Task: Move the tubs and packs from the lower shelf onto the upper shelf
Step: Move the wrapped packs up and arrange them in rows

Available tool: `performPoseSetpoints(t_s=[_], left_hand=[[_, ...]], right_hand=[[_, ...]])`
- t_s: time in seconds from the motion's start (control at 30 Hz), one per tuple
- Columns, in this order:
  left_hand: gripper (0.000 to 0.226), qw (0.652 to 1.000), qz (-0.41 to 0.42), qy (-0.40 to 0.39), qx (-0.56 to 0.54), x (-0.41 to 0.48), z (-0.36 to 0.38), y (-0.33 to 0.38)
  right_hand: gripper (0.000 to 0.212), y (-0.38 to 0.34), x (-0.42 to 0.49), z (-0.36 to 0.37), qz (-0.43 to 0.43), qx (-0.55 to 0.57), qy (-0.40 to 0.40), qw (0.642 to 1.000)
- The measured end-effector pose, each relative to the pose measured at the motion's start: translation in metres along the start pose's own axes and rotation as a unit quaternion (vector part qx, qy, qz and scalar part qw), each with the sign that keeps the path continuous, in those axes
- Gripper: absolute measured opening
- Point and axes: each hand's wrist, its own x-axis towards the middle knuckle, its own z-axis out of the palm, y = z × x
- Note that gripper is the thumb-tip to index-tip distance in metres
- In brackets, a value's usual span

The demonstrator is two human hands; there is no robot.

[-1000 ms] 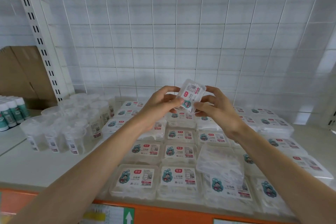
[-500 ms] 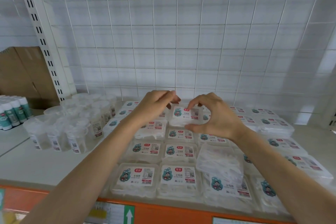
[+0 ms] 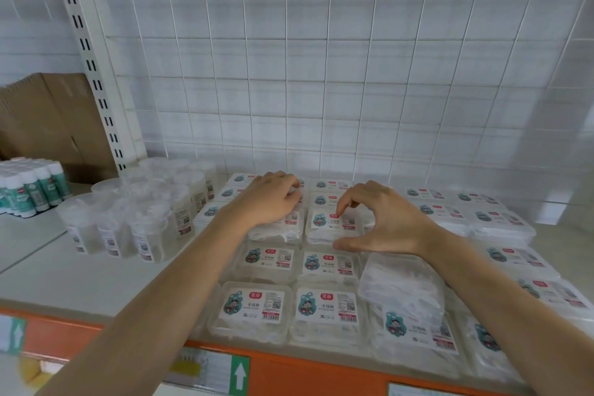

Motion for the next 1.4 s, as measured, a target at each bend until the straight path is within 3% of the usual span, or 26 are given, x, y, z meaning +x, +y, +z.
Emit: performPoseSetpoints(t_s=[0.47, 0.73, 0.97, 1.1, 1.27, 1.4], left_hand=[[0.04, 1.0, 0.003, 0.003, -0.002, -0.001, 0.001, 0.001], [0.033, 0.993, 0.07, 0.077, -0.055, -0.005, -0.003, 0.015], [0.035, 0.985, 0.138, 0.068, -0.084, -0.012, -0.003, 0.038], [0.036, 0.984, 0.155, 0.05, -0.07, -0.016, -0.001, 0.051], [0.035, 0.981, 0.177, 0.047, -0.057, -0.017, 0.002, 0.056], [0.034, 0.982, 0.178, 0.033, -0.047, -0.018, 0.005, 0.06]], right_hand=[[0.048, 0.001, 0.001, 0.002, 0.015, 0.065, -0.003, 0.998], [0.01, 0.002, 0.01, -0.019, 0.086, 0.165, 0.113, 0.976], [0.004, -0.005, -0.001, -0.046, 0.101, 0.131, 0.046, 0.985], [0.012, -0.015, -0.033, -0.057, 0.121, 0.13, 0.015, 0.984], [0.052, -0.029, -0.079, -0.055, 0.126, 0.094, -0.117, 0.981], [0.062, -0.032, -0.093, -0.045, 0.112, 0.047, -0.136, 0.983]])
